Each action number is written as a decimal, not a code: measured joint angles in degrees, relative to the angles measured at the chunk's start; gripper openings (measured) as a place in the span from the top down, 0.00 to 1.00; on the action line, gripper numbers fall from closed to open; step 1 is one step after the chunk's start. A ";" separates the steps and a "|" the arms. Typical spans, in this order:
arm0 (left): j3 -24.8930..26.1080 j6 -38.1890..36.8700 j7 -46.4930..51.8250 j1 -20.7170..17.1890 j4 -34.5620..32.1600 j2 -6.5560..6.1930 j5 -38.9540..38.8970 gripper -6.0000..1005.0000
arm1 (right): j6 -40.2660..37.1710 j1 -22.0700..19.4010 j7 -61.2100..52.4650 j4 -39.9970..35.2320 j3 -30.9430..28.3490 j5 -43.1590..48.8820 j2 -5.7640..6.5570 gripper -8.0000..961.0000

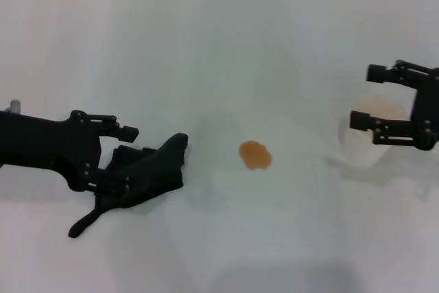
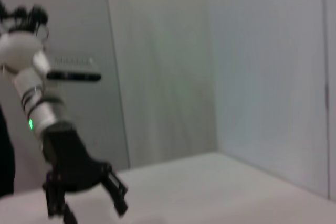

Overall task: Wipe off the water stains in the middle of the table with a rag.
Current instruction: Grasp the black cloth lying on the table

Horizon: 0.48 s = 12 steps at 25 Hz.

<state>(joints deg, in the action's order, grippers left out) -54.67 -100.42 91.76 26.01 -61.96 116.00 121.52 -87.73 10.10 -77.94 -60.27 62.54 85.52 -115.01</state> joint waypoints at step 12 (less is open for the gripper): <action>0.55 2.24 0.84 0.18 0.21 0.61 0.25 0.12 | 2.35 2.51 -12.23 -12.69 2.47 13.43 0.05 0.10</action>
<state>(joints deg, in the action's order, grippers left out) -54.12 -98.19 92.60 26.19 -61.75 116.61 121.78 -85.38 12.61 -90.17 -72.96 65.01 98.95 -114.95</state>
